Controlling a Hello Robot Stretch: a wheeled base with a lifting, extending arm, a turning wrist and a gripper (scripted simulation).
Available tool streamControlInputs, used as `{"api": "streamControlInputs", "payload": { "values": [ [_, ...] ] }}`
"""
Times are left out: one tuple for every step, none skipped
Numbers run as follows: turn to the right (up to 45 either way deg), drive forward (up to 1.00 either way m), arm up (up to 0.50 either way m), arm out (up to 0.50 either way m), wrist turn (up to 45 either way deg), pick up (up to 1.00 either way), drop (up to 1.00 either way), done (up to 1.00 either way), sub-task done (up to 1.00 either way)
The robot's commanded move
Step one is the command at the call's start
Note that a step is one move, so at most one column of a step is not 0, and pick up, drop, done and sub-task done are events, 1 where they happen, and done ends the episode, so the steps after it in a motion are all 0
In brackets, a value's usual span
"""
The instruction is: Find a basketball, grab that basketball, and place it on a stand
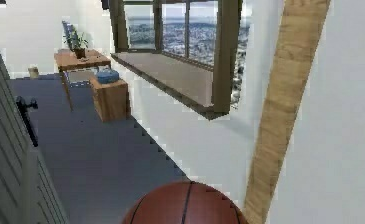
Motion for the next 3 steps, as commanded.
{"api": "streamControlInputs", "payload": {
  "values": [
    [9.0, 0.0, 0.0, 0.0, 0.0, 0.0, 0.0, 0.0, 0.0],
    [0.0, 0.25, 0.0, 0.0, 0.0, 0.0, 0.0, 0.0, 0.0],
    [-39.0, 0.0, 0.0, 0.0, 0.0, 0.0, 0.0, 0.0, 0.0]
  ]
}}
